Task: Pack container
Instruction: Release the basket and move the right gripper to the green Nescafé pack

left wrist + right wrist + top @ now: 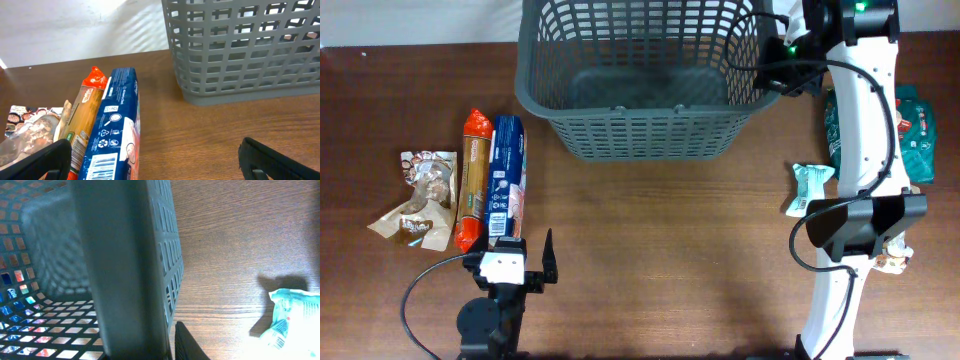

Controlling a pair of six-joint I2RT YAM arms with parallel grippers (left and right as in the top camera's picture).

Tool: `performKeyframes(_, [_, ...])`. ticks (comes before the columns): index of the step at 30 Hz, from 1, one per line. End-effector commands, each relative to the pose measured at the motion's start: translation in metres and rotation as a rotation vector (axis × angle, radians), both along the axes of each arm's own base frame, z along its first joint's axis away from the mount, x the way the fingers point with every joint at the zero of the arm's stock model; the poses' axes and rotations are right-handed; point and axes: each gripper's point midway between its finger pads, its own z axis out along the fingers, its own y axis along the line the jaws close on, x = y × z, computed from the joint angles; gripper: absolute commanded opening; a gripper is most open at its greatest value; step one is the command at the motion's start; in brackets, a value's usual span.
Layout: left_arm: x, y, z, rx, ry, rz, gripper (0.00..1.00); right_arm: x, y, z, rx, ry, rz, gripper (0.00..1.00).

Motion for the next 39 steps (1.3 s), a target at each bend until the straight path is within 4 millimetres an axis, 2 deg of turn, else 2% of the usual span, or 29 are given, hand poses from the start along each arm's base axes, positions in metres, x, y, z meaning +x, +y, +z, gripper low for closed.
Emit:
performKeyframes(1, [0.0, 0.001, -0.001, -0.001, -0.001, 0.006, 0.99, 0.0, -0.008, 0.0, -0.051, -0.004, -0.036, 0.38])
performKeyframes(3, [0.0, 0.001, -0.001, -0.001, -0.001, 0.005, 0.99, 0.002, -0.009, 0.008, -0.058, -0.037, -0.024, 0.58])
performKeyframes(5, [0.0, 0.001, -0.001, -0.001, -0.001, 0.005, 0.99, 0.003, -0.014, 0.02, -0.086, -0.081, -0.036, 0.68])
performKeyframes(6, [0.0, 0.001, -0.001, -0.001, -0.001, 0.005, 0.99, 0.003, -0.018, 0.03, -0.107, -0.113, -0.037, 0.7])
performKeyframes(7, [0.0, 0.001, -0.001, -0.001, -0.001, 0.005, 0.99, 0.003, -0.022, 0.049, -0.135, -0.18, -0.019, 0.72])
performKeyframes(10, [0.0, 0.001, -0.001, -0.001, -0.001, 0.005, 0.99, 0.0, -0.022, 0.083, -0.157, -0.294, 0.033, 0.76])
performKeyframes(13, [0.0, 0.001, -0.001, -0.001, -0.001, 0.005, 0.99, -0.012, -0.023, 0.122, -0.172, -0.404, 0.059, 0.76])
performKeyframes(17, [0.0, 0.001, -0.001, -0.001, -0.001, 0.005, 0.99, -0.038, -0.032, 0.178, -0.206, -0.547, 0.036, 0.76])
performKeyframes(20, [0.0, 0.001, -0.001, -0.001, -0.001, 0.005, 0.99, -0.065, -0.058, 0.215, -0.319, -0.635, -0.038, 0.75])
performKeyframes(21, [0.0, 0.001, -0.001, -0.001, -0.001, 0.005, 0.99, -0.082, -0.08, 0.234, -0.399, -0.675, -0.076, 0.75])
performKeyframes(22, [0.0, 0.001, -0.001, -0.001, -0.001, 0.006, 0.99, -0.089, -0.093, 0.24, -0.433, -0.684, -0.117, 0.75])
performKeyframes(24, [0.0, 0.001, -0.001, -0.001, -0.001, 0.005, 0.99, -0.107, -0.145, 0.249, -0.502, -0.671, -0.261, 0.75])
performKeyframes(26, [0.0, 0.001, -0.001, -0.001, -0.001, 0.005, 0.99, -0.111, -0.176, 0.241, -0.512, -0.629, -0.336, 0.75])
performKeyframes(28, [0.0, 0.001, -0.001, -0.001, -0.001, 0.005, 0.99, -0.109, -0.205, 0.218, -0.481, -0.557, -0.39, 0.75])
performKeyframes(31, [0.0, 0.001, -0.001, -0.001, -0.001, 0.005, 0.99, -0.094, -0.232, 0.173, -0.402, -0.449, -0.411, 0.75])
performKeyframes(33, [0.0, 0.001, -0.001, -0.001, -0.001, 0.005, 0.99, -0.08, -0.251, 0.135, -0.386, -0.369, -0.426, 0.76])
performKeyframes(37, [0.0, 0.001, -0.001, -0.001, -0.001, 0.006, 0.99, -0.046, -0.27, 0.067, -0.412, -0.275, -0.316, 0.8])
performKeyframes(39, [0.0, 0.001, -0.001, -0.001, -0.001, 0.005, 0.99, -0.031, -0.274, 0.039, -0.426, -0.247, -0.252, 0.8])
